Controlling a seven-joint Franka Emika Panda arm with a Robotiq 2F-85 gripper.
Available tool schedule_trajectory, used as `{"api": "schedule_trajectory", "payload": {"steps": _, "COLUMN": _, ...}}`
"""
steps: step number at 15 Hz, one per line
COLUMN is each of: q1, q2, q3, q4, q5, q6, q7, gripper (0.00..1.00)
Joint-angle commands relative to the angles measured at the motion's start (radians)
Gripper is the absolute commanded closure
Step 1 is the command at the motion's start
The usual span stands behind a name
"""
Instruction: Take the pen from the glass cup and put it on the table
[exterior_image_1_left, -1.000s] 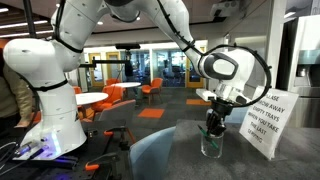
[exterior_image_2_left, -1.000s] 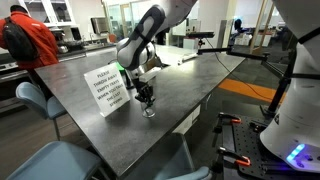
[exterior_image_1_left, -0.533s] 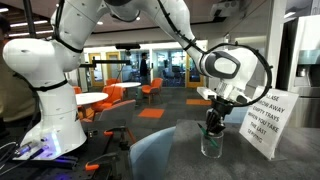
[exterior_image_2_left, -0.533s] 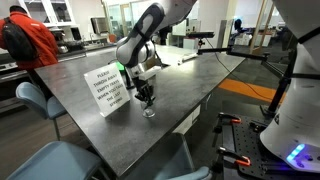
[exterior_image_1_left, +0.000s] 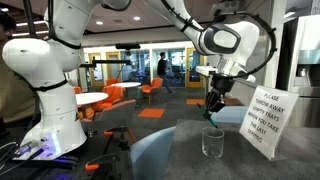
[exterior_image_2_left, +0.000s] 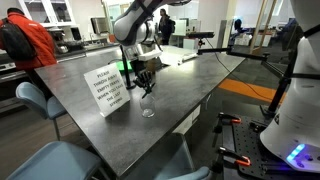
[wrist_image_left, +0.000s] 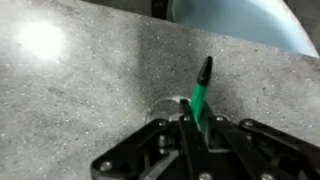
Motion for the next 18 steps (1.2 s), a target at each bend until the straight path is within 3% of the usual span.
{"api": "schedule_trajectory", "payload": {"steps": 1, "q1": 0.025, "q2": -0.111, "q3": -0.011, "q4": -0.102, "q5": -0.046, "q6": 0.02, "q7": 0.028, "gripper": 0.97}}
{"api": "schedule_trajectory", "payload": {"steps": 7, "q1": 0.031, "q2": -0.177, "q3": -0.1, "q4": -0.218, "q5": -0.259, "q6": 0.221, "q7": 0.224, "gripper": 0.97}}
{"api": "schedule_trajectory", "payload": {"steps": 10, "q1": 0.03, "q2": -0.16, "q3": -0.152, "q4": -0.279, "q5": -0.369, "q6": 0.33, "q7": 0.29, "gripper": 0.97}}
{"api": "schedule_trajectory", "payload": {"steps": 13, "q1": 0.055, "q2": -0.122, "q3": -0.208, "q4": -0.354, "q5": -0.515, "q6": 0.505, "q7": 0.443, "gripper": 0.97}}
{"api": "schedule_trajectory", "payload": {"steps": 15, "q1": 0.066, "q2": -0.089, "q3": -0.229, "q4": -0.389, "q5": -0.541, "q6": 0.576, "q7": 0.537, "gripper": 0.97}}
{"api": "schedule_trajectory", "payload": {"steps": 18, "q1": 0.082, "q2": -0.041, "q3": -0.244, "q4": -0.42, "q5": -0.522, "q6": 0.623, "q7": 0.576, "gripper": 0.97}}
